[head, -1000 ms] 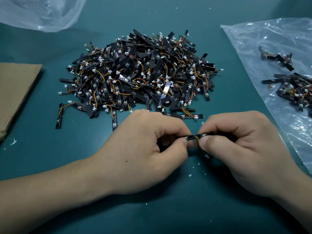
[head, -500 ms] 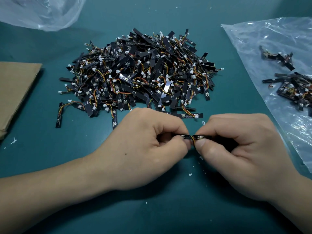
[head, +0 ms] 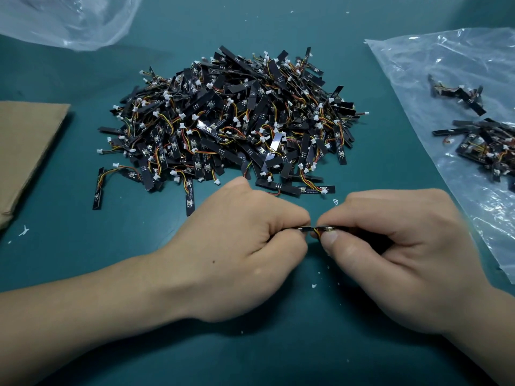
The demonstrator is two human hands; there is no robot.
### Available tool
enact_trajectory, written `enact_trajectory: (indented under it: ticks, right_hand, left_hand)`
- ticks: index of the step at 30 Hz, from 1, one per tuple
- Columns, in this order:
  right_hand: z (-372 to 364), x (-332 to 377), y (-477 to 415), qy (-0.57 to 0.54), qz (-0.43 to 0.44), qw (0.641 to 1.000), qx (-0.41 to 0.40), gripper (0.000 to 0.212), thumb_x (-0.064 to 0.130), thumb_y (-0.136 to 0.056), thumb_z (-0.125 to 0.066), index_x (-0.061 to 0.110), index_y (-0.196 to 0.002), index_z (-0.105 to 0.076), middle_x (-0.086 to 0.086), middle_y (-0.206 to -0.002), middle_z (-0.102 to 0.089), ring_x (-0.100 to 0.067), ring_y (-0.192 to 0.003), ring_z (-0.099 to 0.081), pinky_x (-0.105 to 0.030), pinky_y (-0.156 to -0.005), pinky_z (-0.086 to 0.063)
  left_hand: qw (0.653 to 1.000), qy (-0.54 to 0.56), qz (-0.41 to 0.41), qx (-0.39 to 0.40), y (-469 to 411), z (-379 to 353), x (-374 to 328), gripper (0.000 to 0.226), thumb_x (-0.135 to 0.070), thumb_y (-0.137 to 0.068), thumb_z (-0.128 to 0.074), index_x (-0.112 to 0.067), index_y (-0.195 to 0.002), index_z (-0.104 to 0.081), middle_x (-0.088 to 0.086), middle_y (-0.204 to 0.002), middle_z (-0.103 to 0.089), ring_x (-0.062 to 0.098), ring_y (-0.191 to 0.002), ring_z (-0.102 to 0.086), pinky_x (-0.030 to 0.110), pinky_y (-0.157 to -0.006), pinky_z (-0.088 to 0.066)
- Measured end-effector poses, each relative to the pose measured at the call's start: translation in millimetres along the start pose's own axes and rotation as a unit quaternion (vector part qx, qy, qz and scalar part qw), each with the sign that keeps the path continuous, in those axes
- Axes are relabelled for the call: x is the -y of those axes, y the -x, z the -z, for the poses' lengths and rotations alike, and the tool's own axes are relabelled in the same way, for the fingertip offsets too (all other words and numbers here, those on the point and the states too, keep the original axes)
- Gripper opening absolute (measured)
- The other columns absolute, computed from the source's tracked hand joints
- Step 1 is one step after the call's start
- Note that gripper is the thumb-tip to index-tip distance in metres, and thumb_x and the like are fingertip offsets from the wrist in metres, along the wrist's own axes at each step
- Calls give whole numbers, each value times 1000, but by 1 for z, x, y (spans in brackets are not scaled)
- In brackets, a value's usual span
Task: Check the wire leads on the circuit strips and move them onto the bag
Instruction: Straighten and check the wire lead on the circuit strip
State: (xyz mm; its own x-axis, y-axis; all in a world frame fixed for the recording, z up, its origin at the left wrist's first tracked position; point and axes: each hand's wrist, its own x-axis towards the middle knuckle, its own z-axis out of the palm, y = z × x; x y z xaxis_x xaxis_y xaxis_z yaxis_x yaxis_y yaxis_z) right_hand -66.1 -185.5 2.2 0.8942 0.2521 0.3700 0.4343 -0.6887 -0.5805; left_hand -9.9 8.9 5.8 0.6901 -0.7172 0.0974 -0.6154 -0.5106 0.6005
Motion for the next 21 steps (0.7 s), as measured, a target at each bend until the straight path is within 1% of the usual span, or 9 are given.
enact_trajectory:
  ticks: [4, 8, 11, 16, 21]
  right_hand:
    - [0, 0, 0, -23, -27, 999, 8, 14, 8, -82, -69, 17, -74, -73, 7, -58, -56, -10, -55, -52, -20, -53, -40]
    - [1, 0, 0, -27, -32, 999, 10, 15, 7, -80, -69, 18, -70, -72, 10, -55, -52, -7, -53, -49, -14, -53, -34]
    - [1, 2, -1, -34, -26, 999, 16, 14, 14, -83, -66, 19, -70, -71, 11, -56, -53, -6, -53, -49, -13, -54, -35]
    - [2, 2, -1, -29, -30, 999, 24, 15, 5, -77, -69, 16, -67, -70, 9, -55, -52, -8, -53, -49, -15, -53, -35]
    - [2, 1, -1, -31, -24, 998, 42, 15, 5, -77, -69, 14, -65, -69, 6, -54, -51, -10, -52, -48, -23, -50, -37]
  left_hand:
    - [1000, -3, -2, 0, 1, 0, 0, 25, -21, -85, -44, -11, -62, -46, 5, -54, -45, 25, -57, -46, 30, -80, -34]
    - [1000, -14, -9, 9, 1, 0, 1, 23, -22, -82, -45, -12, -62, -47, 5, -54, -44, 25, -58, -47, 30, -78, -34]
    - [1000, -20, -11, 5, 0, 0, 2, 23, -22, -81, -44, -11, -61, -47, 7, -55, -42, 26, -58, -45, 28, -78, -35]
    - [999, -34, -19, 8, 0, 0, 2, 27, -27, -81, -40, -11, -61, -47, 7, -55, -42, 27, -58, -44, 25, -76, -34]
    - [999, -45, -25, 11, 1, 1, 1, 28, -29, -80, -37, -11, -58, -40, 7, -53, -37, 27, -57, -39, 18, -71, -26]
